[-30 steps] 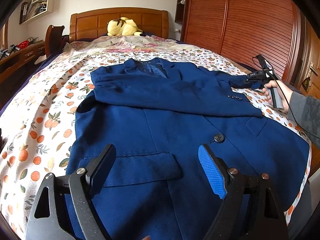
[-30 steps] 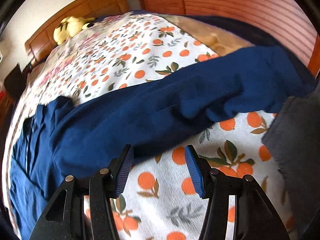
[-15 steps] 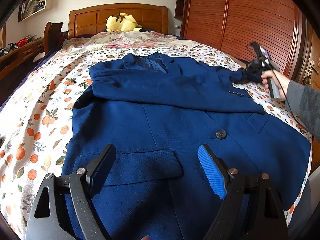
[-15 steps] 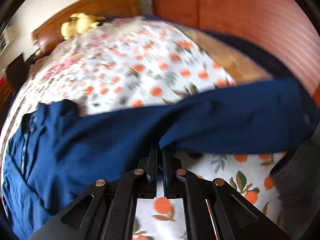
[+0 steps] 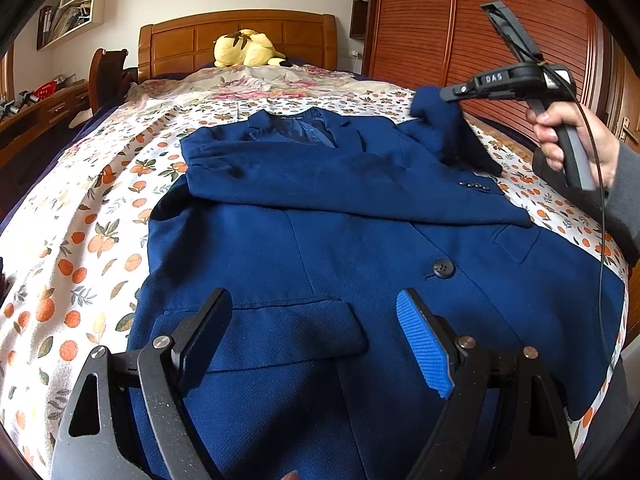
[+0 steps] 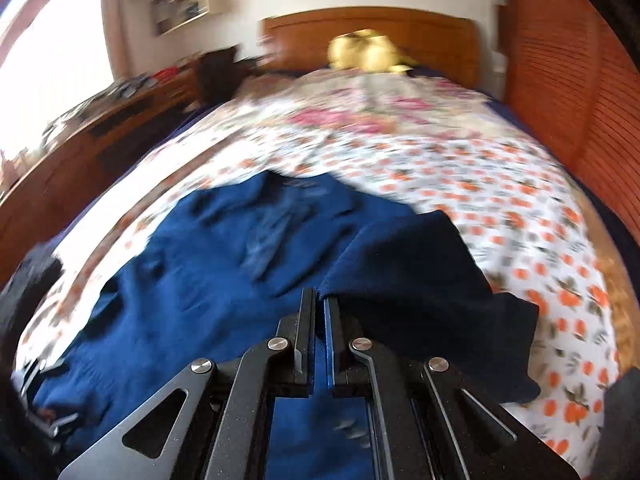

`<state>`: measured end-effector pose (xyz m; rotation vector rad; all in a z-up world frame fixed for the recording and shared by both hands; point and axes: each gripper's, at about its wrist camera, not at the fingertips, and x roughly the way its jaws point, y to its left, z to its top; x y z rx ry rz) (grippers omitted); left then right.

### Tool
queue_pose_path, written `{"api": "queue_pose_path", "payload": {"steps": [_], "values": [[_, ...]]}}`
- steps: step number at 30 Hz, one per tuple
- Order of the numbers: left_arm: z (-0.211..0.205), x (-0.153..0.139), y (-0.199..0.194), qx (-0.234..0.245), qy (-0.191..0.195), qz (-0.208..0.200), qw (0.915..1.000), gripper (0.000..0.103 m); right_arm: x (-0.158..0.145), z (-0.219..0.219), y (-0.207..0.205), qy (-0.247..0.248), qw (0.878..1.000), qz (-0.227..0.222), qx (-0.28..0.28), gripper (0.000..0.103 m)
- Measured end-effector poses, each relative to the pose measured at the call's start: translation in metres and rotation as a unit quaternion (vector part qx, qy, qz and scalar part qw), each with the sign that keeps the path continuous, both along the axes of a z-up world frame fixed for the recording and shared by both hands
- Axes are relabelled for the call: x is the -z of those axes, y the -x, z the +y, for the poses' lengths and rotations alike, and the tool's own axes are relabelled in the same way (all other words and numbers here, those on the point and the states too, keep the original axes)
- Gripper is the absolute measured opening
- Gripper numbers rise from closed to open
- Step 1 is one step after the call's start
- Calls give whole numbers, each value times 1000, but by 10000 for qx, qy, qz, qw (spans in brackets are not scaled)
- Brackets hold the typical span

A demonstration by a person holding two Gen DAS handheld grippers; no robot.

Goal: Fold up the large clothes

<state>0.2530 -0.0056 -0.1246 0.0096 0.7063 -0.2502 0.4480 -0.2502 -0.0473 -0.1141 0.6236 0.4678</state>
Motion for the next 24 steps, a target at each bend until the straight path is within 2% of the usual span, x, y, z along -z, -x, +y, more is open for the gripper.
{"api": "queue_pose_path", "payload": {"steps": [3, 5, 9, 12, 18, 21, 23, 24], "values": [[1, 0, 0, -14, 11, -7, 10000, 85, 15, 16, -1, 539, 9985, 82, 20, 3], [1, -1, 1, -11, 11, -20, 10000, 85, 19, 15, -4, 606, 9980, 133, 86, 3], [1, -1, 1, -9, 7, -27, 10000, 85, 13, 13, -15, 569, 9981, 151, 200, 3], [0, -1, 1, -11, -1, -15, 10000, 85, -1, 15, -3, 594, 9979, 72, 260, 4], [0, -1, 1, -7, -3, -12, 10000, 85, -29, 5, 21, 331, 9976, -501, 344, 10], [0, -1, 1, -8, -6, -14, 10000, 85, -36, -6, 19, 187, 9961, -631, 581, 24], [0, -1, 1, -9, -5, -16, 10000, 85, -33, -16, 11, 128, 9954, -567, 762, 46], [0, -1, 2, -13, -2, -18, 10000, 85, -29, -22, 7, 111, 9945, -552, 885, 47]]}}
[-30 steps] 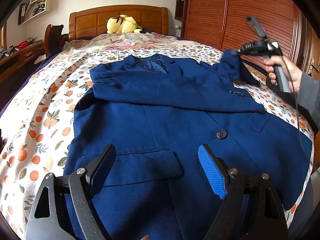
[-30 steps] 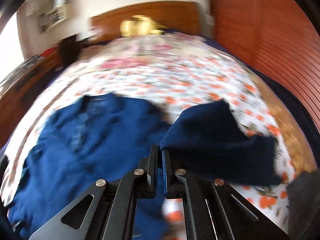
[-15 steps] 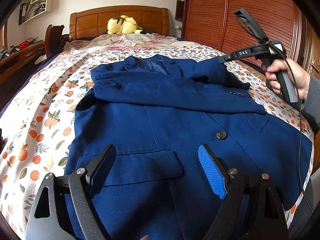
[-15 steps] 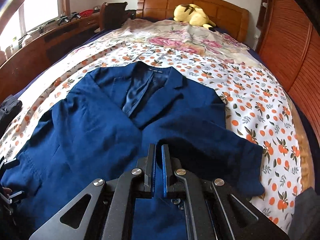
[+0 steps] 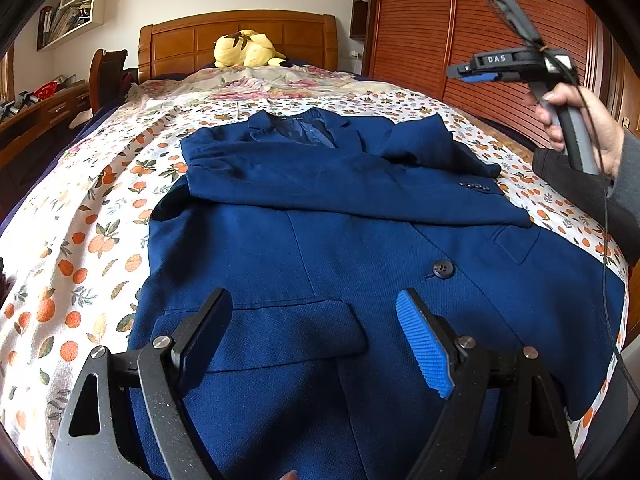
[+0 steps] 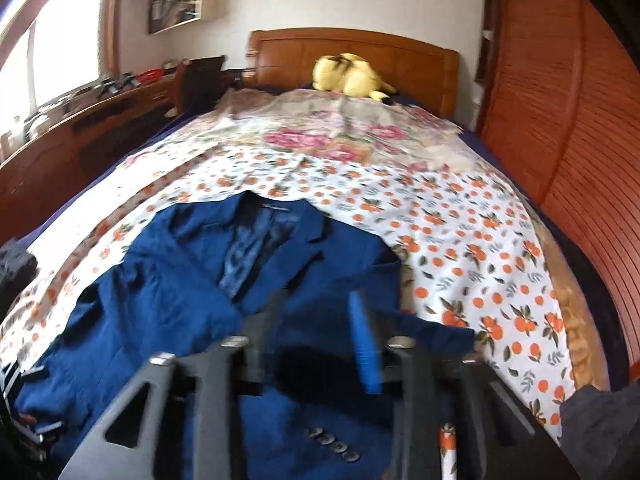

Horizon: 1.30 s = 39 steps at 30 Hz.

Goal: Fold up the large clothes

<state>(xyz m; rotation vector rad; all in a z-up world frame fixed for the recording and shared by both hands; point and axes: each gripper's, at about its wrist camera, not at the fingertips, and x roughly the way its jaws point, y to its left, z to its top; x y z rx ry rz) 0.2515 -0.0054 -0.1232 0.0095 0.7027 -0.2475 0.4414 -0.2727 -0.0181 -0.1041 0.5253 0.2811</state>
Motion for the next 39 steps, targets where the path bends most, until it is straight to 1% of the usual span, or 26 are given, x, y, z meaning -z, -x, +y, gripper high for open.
{"api": "queue_pose_path", "payload": {"steps": [3, 7, 10, 12, 14, 15, 18, 21, 23, 25, 26, 27, 28, 29, 31, 33, 36, 38, 39], "values": [[0, 0, 0, 3, 14, 4, 10000, 85, 14, -12, -14, 56, 9992, 57, 396, 52], [-1, 1, -2, 14, 13, 41, 10000, 85, 45, -37, -44, 120, 9940, 476, 977, 54], [0, 1, -2, 6, 27, 39, 10000, 85, 67, -53, -59, -11, 9885, 807, 1275, 55], [1, 1, -1, 1, 40, 27, 10000, 85, 83, -63, -66, -13, 9840, 1020, 1458, 55], [2, 0, -1, 1, 52, 11, 10000, 85, 89, -72, -75, 6, 9796, 1148, 1650, 56], [2, -1, 0, 7, 55, -1, 10000, 85, 95, -77, -76, -70, 9776, 1216, 1717, 56], [2, 0, 0, 20, 36, 11, 10000, 85, 109, -86, -78, -251, 9709, 1491, 1857, 56], [1, -1, -1, 26, 14, 15, 10000, 85, 120, -93, -84, -515, 9653, 1860, 1759, 56], [1, -1, -1, 21, 7, 11, 10000, 85, 124, -92, -86, -650, 9643, 1994, 1618, 56], [1, -1, -1, 16, 12, 7, 10000, 85, 126, -84, -84, -563, 9677, 2019, 1402, 56], [1, -1, -1, 20, 11, 10, 10000, 85, 126, -75, -82, -394, 9710, 2002, 1247, 53], [0, -1, -1, 21, 10, 8, 10000, 85, 125, -65, -80, -194, 9742, 1973, 1083, 45], [0, -1, -1, 23, 10, 8, 10000, 85, 124, -57, -79, -63, 9759, 1968, 939, 26], [1, -1, -1, 20, 4, 10, 10000, 85, 120, -50, -76, 26, 9771, 1945, 865, 16], [1, -2, 0, 14, -1, -12, 10000, 85, 109, -40, -68, 145, 9808, 1777, 790, 12], [1, -6, 3, -16, -13, -108, 9999, 85, 91, -29, -57, 172, 9857, 1521, 700, 11], [3, -17, 12, -14, 31, -326, 9995, 85, 57, -12, -38, 258, 9919, 1129, 518, 10], [5, -23, 17, -7, 59, -421, 9991, 85, 32, -4, -22, 269, 9960, 786, 338, 10], [6, -25, 20, -1, 71, -464, 9989, 85, 15, 7, -12, 276, 9976, 594, 236, 10]]}}
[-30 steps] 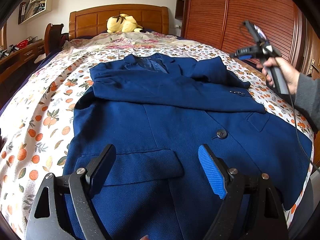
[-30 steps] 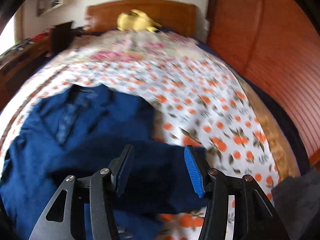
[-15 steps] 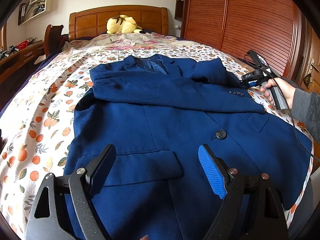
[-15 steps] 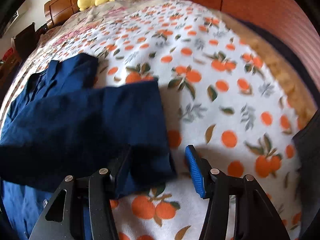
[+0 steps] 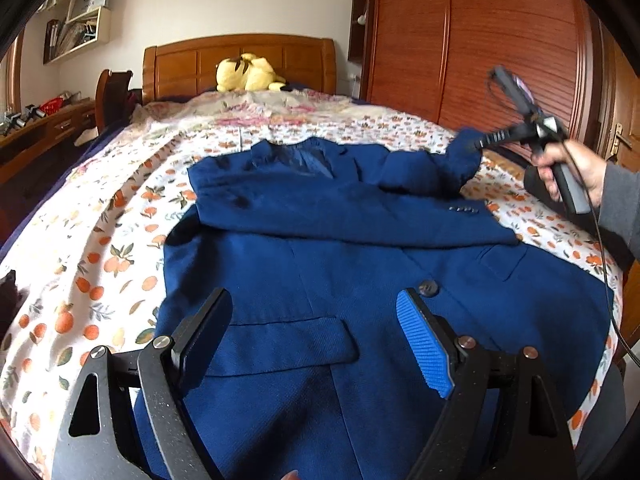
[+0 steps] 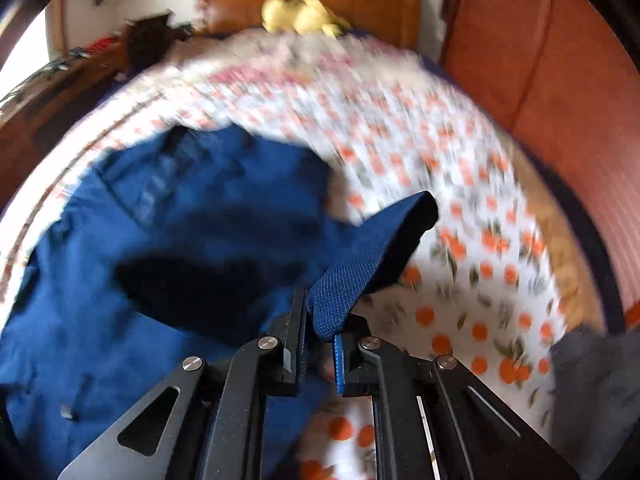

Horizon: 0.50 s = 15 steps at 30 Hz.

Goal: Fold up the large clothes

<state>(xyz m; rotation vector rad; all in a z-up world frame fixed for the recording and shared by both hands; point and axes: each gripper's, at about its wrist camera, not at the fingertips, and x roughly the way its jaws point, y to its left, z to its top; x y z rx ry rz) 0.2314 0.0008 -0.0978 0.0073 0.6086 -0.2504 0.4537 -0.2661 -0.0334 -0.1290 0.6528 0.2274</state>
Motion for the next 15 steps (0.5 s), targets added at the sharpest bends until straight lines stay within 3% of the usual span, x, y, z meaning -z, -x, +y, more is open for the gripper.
{"api": "queue_pose_path", "payload": {"steps": [6, 15], "values": [[8, -11, 9, -58, 7, -159, 9999, 85, -65, 61, 62, -36, 9949, -711, -713, 10], [29, -26, 22, -260, 79, -416, 9988, 85, -92, 132, 153, -117, 9769, -1087, -1836, 10]]}}
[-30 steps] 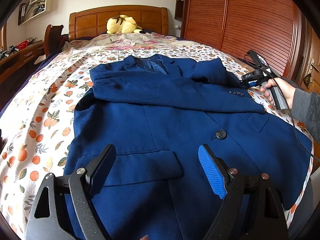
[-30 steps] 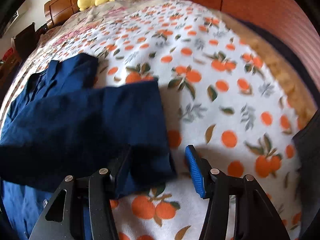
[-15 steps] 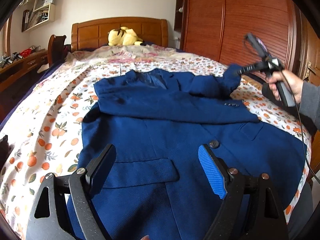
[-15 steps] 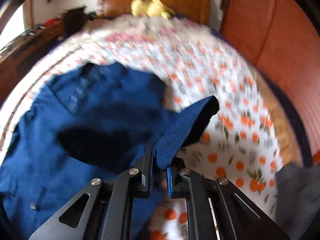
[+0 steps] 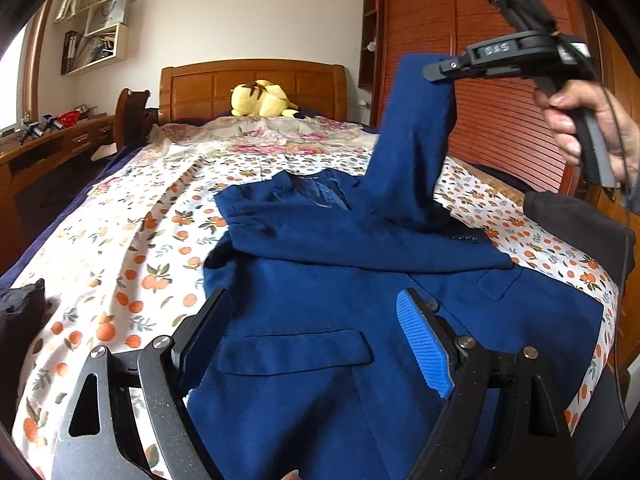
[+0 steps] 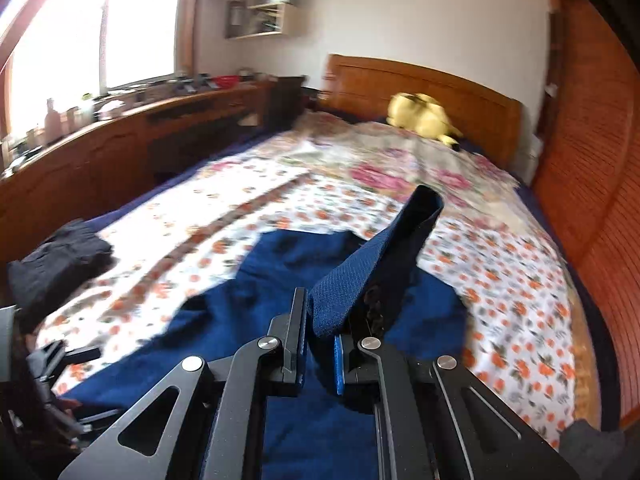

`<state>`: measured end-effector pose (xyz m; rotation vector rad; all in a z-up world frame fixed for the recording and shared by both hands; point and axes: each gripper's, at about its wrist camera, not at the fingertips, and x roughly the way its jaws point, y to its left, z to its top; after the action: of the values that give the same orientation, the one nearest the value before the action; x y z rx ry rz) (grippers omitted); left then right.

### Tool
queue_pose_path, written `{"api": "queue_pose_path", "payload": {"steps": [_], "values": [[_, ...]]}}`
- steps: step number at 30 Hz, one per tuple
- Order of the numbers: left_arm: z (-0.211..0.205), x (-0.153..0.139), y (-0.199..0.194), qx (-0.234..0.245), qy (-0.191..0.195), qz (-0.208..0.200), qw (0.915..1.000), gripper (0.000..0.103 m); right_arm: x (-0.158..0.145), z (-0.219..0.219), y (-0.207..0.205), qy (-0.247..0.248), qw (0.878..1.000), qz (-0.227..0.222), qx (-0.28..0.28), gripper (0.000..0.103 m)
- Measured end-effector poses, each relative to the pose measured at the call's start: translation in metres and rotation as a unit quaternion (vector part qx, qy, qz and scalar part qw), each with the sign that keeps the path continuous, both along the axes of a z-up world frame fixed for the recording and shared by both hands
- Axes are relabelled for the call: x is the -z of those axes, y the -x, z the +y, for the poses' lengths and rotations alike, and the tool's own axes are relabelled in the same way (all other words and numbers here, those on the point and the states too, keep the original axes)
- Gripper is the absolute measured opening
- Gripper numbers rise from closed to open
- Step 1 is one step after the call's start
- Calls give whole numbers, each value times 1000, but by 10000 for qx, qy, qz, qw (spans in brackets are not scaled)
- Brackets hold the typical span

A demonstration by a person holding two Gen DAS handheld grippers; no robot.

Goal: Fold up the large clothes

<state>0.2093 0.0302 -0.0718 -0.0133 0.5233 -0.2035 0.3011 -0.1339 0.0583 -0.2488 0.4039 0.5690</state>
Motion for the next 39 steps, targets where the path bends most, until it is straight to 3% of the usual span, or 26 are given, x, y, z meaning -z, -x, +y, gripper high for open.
{"api": "queue_pose_path", "payload": {"steps": [6, 10, 14, 18, 30, 39], "values": [[15, 2, -1, -191, 17, 16, 9998, 85, 15, 5, 29, 133, 9986, 226, -459, 10], [22, 2, 0, -261, 49, 16, 9996, 85, 13, 6, 17, 194, 9972, 448, -564, 11], [23, 4, -1, -264, 47, 35, 9996, 85, 10, 5, 19, 158, 9967, 487, -636, 24], [17, 8, -3, -201, -47, 85, 9998, 85, 36, -6, 15, 105, 9965, 564, -603, 37], [0, 16, -7, -34, -180, 201, 9996, 85, 124, -72, -1, 226, 9921, 1144, 462, 38], [-20, 22, -9, 322, -73, 416, 9986, 85, 178, -72, -22, -12, 9820, 1631, 953, 38]]}}
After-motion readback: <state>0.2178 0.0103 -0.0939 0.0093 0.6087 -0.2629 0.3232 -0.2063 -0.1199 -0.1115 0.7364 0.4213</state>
